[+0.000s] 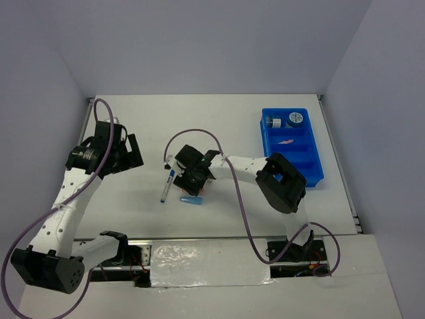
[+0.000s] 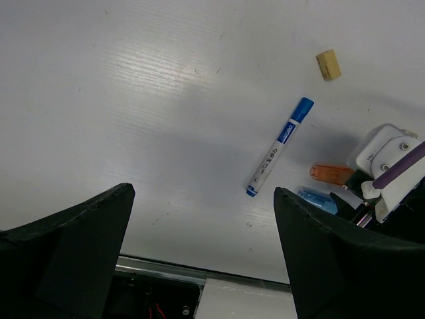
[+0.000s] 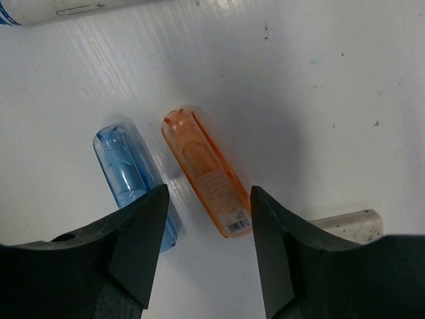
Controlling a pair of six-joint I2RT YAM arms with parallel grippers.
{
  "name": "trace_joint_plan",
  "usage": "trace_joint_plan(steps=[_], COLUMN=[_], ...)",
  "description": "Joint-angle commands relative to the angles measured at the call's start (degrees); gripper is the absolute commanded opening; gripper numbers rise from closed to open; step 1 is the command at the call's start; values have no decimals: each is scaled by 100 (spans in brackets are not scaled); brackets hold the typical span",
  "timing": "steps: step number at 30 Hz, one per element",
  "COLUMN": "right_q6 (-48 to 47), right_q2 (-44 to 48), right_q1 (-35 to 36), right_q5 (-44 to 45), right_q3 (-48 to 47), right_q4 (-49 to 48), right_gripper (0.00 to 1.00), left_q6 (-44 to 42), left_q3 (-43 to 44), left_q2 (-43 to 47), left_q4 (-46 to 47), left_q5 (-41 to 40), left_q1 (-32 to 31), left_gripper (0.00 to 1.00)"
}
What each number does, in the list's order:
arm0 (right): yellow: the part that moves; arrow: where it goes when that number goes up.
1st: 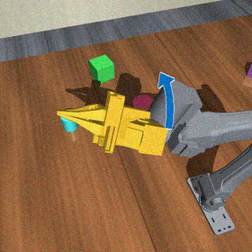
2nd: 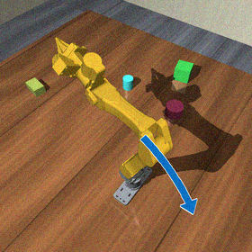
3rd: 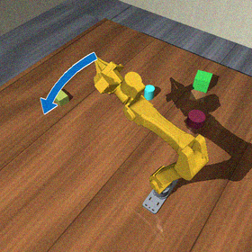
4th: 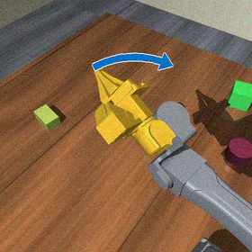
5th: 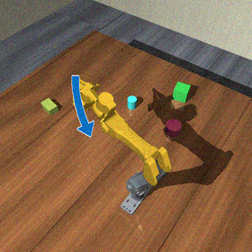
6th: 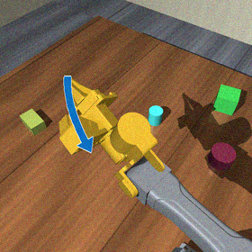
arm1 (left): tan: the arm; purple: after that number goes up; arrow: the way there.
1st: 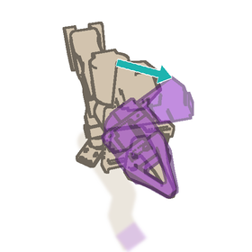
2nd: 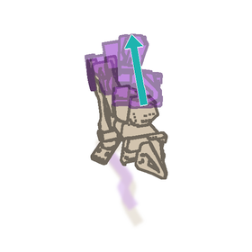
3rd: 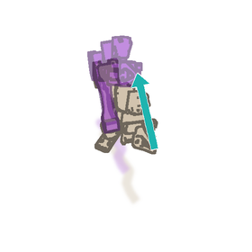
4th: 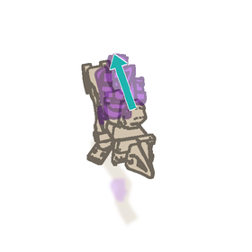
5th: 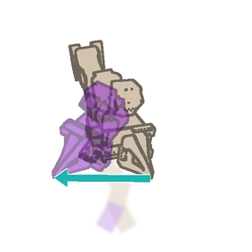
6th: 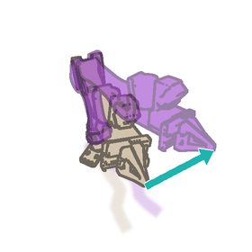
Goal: Sort the stationery into containers
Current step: Pick up the stationery from the center of the board.
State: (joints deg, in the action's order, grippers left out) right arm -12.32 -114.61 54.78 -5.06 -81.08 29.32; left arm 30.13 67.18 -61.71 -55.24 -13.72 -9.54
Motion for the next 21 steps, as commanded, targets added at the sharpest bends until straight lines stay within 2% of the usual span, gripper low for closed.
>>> trace_joint_plan(steps=[1,6,11,12,13,16,18,21], right_q6=[-69,54,133,159,185,623,1027,2064], right_q2=[-18,-368,-580,-580,-572,-318,191,1087], right_q1=[59,-20,-100,-117,-117,-301,-538,-1275], right_q5=[4,724,664,682,717,587,350,-240], right_q3=[-75,-127,-374,-391,-443,-479,-453,-243], right_q4=[-22,-164,21,21,4,-241,-627,-1328], right_gripper=[60,47,45,42,34,23,21,14], left_q6=[-78,-95,-130,-130,-139,-130,-130,-121], left_q3=[-29,-56,-3,-3,-3,-20,-12,6], left_q2=[45,1,-51,-51,-51,-43,-34,-42], left_q4=[189,233,225,225,216,216,224,233], left_q5=[97,141,97,97,88,62,62,71], left_q1=[22,22,22,22,22,31,31,31], left_gripper=[99,99,99,99,99,99,99,100])
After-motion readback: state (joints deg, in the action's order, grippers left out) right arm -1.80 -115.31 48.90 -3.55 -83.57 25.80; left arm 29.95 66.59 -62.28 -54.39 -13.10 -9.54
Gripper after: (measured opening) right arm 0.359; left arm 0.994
